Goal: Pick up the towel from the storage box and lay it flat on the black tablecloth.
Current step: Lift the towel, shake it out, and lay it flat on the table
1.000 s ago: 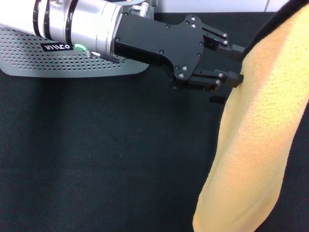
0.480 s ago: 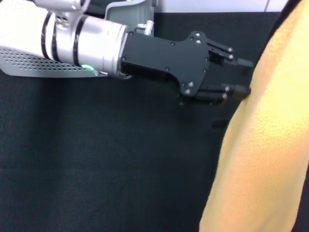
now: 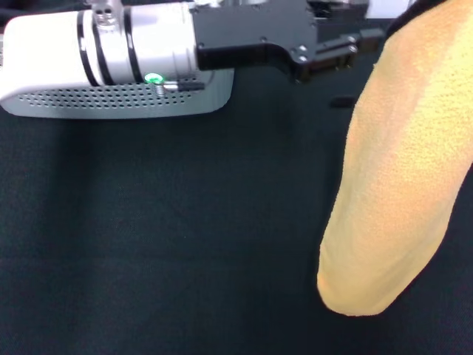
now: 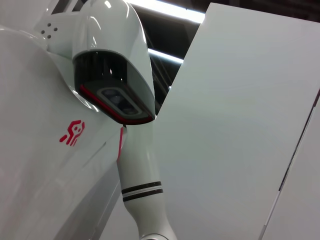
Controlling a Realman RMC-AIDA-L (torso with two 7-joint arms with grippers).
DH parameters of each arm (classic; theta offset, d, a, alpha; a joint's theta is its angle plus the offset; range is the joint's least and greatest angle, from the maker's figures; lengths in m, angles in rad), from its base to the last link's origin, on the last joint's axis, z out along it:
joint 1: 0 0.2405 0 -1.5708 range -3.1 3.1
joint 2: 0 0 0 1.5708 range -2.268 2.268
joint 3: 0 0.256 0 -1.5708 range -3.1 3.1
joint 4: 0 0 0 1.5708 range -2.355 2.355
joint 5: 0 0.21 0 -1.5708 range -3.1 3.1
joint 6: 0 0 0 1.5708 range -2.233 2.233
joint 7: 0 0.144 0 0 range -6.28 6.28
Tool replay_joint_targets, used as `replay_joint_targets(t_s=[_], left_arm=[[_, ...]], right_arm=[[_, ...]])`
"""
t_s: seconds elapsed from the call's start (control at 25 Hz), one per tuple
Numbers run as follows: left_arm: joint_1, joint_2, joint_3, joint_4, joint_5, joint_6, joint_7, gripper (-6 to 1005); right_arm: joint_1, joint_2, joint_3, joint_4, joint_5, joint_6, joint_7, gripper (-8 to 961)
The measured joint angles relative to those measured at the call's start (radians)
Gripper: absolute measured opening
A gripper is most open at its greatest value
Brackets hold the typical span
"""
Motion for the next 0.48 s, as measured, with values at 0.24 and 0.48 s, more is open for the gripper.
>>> replay_joint_targets(t_s=[0.24, 0.48], left_arm=[[0.010, -0.007, 0.097, -0.012, -0.176, -0.003, 0.007, 408], [-0.010, -0.006, 0.115, -0.058, -0.280, -0.024, 0.030, 405]], right_arm=[[0.006, 0.000, 0.000, 0.002, -0.004, 0.001, -0.001, 5], [0.014, 0.005, -0.003, 0.005, -0.005, 0.003, -0.003, 5]])
